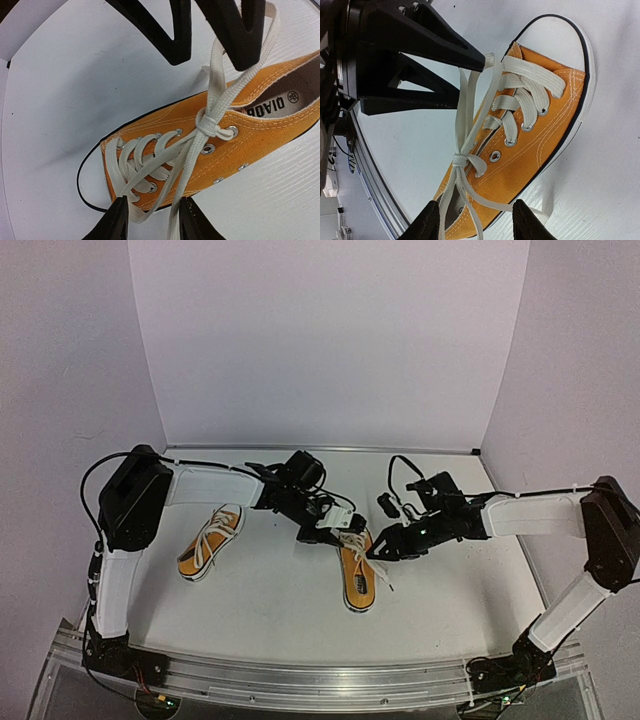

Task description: Tie the shoes

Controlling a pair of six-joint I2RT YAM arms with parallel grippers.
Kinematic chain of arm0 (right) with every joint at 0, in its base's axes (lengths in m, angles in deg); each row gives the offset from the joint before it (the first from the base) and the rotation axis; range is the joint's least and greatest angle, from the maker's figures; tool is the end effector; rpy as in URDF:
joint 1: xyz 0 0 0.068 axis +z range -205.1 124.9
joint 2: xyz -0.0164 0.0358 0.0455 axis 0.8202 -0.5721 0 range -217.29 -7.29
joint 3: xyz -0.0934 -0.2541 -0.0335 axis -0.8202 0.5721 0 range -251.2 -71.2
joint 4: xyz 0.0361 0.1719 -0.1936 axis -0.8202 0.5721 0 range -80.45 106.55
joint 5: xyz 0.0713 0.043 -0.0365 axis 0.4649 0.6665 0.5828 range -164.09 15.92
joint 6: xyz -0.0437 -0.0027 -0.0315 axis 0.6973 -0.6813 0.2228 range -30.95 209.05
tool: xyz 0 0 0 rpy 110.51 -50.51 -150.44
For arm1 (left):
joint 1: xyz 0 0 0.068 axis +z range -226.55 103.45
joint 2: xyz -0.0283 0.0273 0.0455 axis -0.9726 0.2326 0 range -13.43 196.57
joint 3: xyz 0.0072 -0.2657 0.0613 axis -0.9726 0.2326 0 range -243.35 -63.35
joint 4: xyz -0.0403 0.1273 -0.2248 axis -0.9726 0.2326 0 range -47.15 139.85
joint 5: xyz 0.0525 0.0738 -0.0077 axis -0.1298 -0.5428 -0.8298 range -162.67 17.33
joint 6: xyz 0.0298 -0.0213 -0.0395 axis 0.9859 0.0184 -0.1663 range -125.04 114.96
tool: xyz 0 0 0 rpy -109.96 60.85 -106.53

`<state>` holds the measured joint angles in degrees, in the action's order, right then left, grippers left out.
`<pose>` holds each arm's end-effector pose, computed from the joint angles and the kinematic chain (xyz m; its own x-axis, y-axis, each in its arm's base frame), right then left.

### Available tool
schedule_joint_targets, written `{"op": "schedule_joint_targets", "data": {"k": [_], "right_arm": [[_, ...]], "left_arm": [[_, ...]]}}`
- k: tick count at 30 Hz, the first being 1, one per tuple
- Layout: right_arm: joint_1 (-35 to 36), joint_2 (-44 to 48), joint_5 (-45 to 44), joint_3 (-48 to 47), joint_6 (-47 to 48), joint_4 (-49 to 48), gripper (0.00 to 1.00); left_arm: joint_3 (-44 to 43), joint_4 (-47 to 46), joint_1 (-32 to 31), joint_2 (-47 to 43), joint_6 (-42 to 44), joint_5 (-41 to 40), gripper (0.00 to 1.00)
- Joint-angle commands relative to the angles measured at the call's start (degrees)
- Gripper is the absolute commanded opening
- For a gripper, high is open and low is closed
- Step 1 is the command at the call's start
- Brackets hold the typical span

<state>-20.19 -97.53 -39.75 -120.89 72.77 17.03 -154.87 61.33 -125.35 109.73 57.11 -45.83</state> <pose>0.2471 0.1971 0.1870 -0.8044 -0.2790 -0.5245 -0.5797 0.5620 0.5900 0.2990 -0.3659 0.1759 0.5260 0.5968 -0.6059 0.8496 -0.3377 0.4051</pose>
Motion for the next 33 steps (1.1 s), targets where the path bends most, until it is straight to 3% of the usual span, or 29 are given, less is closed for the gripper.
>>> {"op": "schedule_joint_targets", "data": {"k": [1,6,20,33], "right_arm": [[-0.20,-0.99,0.97,0.39,-0.15,-1.25,0.46],[-0.20,-1.20,1.15,0.53,-0.10,-1.43,0.46],[-0.20,-1.62,1.43,1.18,-0.38,-2.11,0.46],[-0.15,-2.60,1.16,1.18,-0.42,-2.60,0.46]], "left_arm": [[-3.03,-0.82,0.63,-2.94,0.61,1.79,0.35],[-1.10,-3.37,1.99,-5.14,-1.02,4.74,0.35],[-5.69,-3.76,1.62,0.08,-0.88,5.09,0.33],[-9.49,1.64,-0.61,4.26,3.76,3.43,0.33]]}}
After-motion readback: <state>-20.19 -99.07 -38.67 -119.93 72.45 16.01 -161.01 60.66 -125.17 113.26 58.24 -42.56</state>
